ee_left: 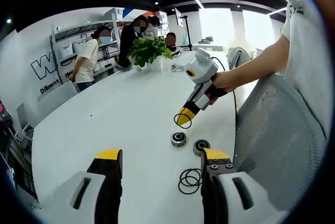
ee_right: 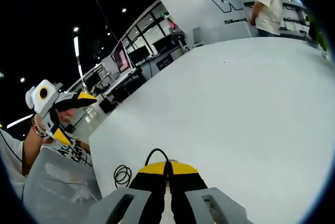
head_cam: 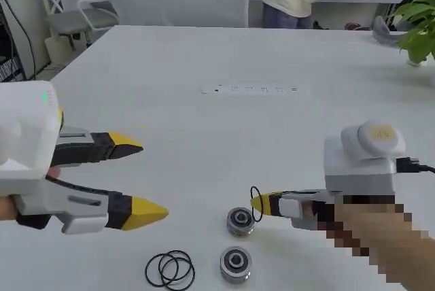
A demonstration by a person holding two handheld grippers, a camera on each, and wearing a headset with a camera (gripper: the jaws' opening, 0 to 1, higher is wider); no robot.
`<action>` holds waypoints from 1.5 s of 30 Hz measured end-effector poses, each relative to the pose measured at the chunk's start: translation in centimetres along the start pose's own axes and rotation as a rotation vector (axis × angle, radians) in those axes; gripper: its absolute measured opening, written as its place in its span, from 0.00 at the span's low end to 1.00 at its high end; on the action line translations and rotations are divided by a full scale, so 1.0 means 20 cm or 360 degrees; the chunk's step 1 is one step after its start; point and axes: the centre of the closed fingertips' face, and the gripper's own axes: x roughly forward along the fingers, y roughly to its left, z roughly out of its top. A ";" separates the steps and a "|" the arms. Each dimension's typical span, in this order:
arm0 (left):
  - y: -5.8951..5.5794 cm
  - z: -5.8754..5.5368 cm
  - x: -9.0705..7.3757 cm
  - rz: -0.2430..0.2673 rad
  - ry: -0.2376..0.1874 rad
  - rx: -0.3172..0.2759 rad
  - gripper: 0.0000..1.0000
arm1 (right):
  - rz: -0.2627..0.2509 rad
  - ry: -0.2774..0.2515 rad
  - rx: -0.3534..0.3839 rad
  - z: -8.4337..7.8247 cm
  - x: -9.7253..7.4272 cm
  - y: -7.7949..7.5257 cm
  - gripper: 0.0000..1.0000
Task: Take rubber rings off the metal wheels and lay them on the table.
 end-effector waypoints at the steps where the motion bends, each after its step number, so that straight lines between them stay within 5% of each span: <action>1: 0.00 -0.01 -0.01 0.0006 0.0002 -0.0009 0.59 | 0.0000 -0.0002 0.0001 0.00 0.00 0.00 0.00; 27: -0.01 -0.29 -0.23 0.0188 0.0084 -0.0222 0.64 | 0.0018 -0.0023 0.0001 0.02 -0.01 0.03 0.00; 45: -0.04 -0.40 -0.28 0.0258 0.0107 -0.0347 0.64 | 0.0029 -0.0062 0.0004 0.06 -0.02 0.04 0.00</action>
